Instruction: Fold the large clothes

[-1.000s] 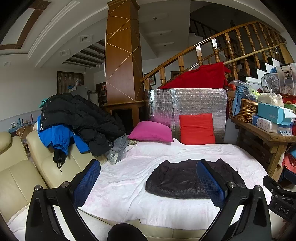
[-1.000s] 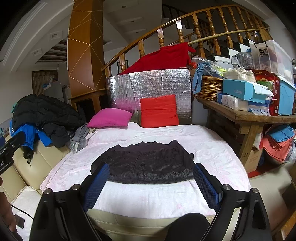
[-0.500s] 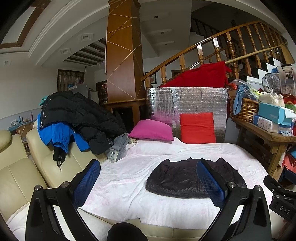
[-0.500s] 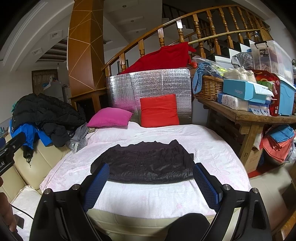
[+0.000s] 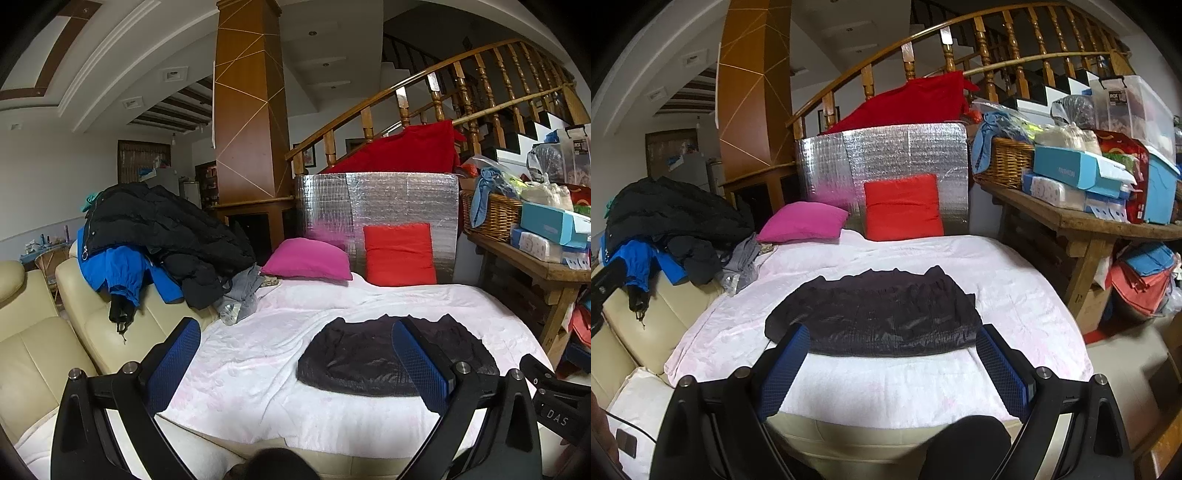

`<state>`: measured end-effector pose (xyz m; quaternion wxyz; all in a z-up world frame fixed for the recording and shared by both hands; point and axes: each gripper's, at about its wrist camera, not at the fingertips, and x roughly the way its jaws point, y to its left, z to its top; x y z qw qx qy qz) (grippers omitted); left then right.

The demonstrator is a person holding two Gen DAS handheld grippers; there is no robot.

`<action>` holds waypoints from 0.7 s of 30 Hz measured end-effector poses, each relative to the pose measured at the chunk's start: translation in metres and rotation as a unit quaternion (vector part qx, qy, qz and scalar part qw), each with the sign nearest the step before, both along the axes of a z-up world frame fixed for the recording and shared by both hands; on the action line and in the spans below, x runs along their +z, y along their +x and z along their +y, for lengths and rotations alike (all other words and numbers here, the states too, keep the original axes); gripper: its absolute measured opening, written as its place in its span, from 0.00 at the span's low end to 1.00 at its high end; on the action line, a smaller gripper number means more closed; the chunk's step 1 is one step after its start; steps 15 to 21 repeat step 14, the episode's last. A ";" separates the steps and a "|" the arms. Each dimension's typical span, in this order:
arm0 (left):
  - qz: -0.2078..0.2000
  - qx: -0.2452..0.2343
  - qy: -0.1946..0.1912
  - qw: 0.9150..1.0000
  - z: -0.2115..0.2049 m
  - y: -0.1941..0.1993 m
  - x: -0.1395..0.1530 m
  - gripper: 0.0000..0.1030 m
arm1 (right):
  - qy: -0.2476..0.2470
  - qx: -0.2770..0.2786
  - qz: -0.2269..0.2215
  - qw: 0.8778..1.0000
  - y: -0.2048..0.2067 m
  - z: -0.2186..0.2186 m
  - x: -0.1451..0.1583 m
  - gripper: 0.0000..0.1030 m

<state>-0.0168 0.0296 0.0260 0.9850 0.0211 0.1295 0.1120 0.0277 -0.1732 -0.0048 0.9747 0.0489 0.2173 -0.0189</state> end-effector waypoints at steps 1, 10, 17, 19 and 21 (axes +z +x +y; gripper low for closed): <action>0.000 -0.001 0.000 1.000 0.000 0.002 0.000 1.00 | 0.001 0.000 0.002 1.000 0.002 0.000 0.000 0.91; 0.020 -0.029 -0.009 0.999 -0.006 0.033 -0.005 1.00 | -0.016 0.000 0.024 1.000 0.038 0.012 -0.003 0.91; 0.029 -0.045 -0.018 0.998 -0.008 0.060 -0.010 1.00 | -0.025 0.000 0.039 0.999 0.064 0.013 -0.011 0.91; 0.029 -0.045 -0.018 0.998 -0.008 0.060 -0.010 1.00 | -0.025 0.000 0.039 0.999 0.064 0.013 -0.011 0.91; 0.029 -0.045 -0.018 0.998 -0.008 0.060 -0.010 1.00 | -0.025 0.000 0.039 0.999 0.064 0.013 -0.011 0.91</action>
